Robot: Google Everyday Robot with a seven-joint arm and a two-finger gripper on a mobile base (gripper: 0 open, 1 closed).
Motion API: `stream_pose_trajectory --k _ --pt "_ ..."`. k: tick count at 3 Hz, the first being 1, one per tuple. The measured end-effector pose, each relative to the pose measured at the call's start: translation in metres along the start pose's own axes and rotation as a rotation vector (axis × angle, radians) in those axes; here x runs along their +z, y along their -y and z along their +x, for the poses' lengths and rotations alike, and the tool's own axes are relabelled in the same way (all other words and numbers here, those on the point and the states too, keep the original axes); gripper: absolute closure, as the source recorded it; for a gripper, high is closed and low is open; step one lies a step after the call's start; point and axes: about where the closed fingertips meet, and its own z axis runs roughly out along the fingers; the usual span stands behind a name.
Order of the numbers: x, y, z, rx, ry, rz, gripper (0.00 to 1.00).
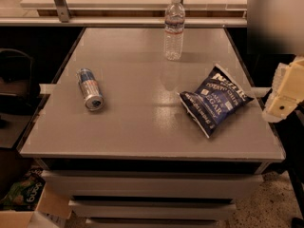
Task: Pick redbull can
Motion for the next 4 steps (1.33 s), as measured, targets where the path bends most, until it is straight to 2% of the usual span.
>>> stream_pose_trajectory --k 2,3,4 --pt "0.002 0.006 -0.006 0.018 -0.013 0.012 0.00" --pt "0.019 0.024 -0.037 0.066 -0.012 -0.009 0.00" --pt "0.054 0.042 -0.090 0.135 0.003 -0.056 0.00"
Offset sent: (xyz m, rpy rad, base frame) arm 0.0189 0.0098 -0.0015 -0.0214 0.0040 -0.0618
